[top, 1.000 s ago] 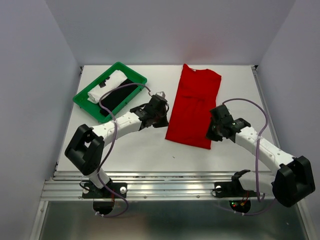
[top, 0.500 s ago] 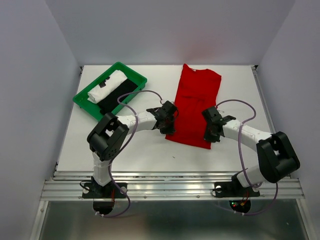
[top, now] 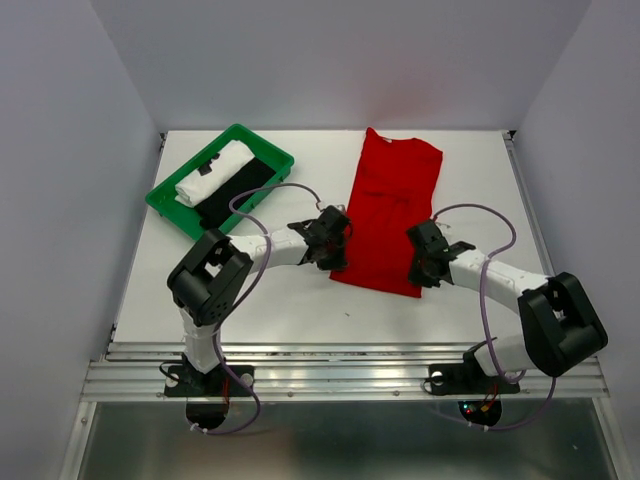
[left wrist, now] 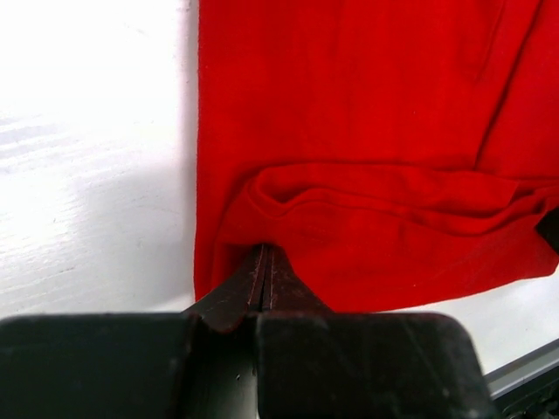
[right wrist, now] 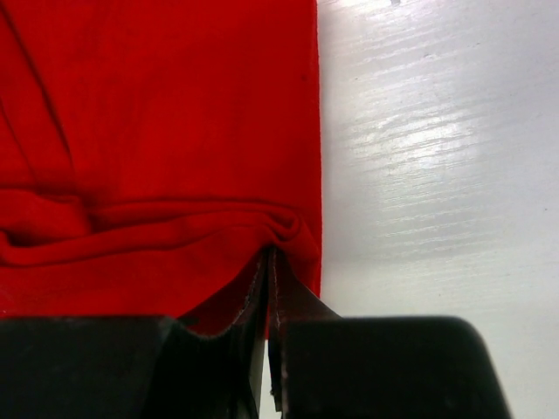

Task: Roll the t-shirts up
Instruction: Roll the T-shirt to the center of the board.

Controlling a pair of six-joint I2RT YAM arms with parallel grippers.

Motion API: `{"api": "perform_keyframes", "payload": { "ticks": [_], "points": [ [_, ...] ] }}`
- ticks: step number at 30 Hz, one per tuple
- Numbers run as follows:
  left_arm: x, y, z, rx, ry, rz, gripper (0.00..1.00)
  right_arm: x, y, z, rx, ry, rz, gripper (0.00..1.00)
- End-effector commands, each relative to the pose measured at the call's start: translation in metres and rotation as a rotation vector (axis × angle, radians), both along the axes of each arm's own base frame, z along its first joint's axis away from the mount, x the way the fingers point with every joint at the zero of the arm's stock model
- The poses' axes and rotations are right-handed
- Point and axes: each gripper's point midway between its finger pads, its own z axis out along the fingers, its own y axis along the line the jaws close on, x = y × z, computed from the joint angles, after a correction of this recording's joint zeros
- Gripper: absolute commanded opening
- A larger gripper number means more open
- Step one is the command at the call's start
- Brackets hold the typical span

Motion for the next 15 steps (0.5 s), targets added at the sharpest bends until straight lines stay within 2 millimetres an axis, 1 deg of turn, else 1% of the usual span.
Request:
{"api": "perform_keyframes", "payload": {
  "ticks": [1, 2, 3, 5, 10, 13, 15],
  "points": [
    [-0.026, 0.039, -0.022, 0.114, 0.065, 0.018, 0.01, -0.032, 0.004, -0.02, 0.014, 0.102, 0.012, 0.07],
    [-0.028, 0.041, -0.023, 0.115, 0.069, 0.018, 0.01, -0.032, 0.004, -0.017, 0.022, 0.097, 0.003, 0.07],
    [-0.033, 0.044, -0.023, 0.11, 0.076, 0.017, 0.01, -0.037, 0.005, -0.017, 0.016, 0.106, 0.007, 0.07],
    [-0.036, 0.046, -0.024, 0.112, 0.078, 0.018, 0.01, -0.042, 0.005, -0.016, 0.02, 0.11, 0.002, 0.07],
    [-0.04, 0.05, -0.016, 0.106, 0.069, 0.015, 0.01, -0.047, 0.0, -0.011, 0.017, 0.108, -0.025, 0.07],
    [-0.038, 0.051, -0.009, 0.103, 0.053, 0.017, 0.01, -0.044, -0.002, 0.0, 0.014, 0.078, -0.036, 0.07],
    [-0.035, 0.049, -0.001, 0.092, 0.035, 0.008, 0.01, -0.042, -0.003, 0.009, 0.017, 0.057, -0.039, 0.1]
  ]
}}
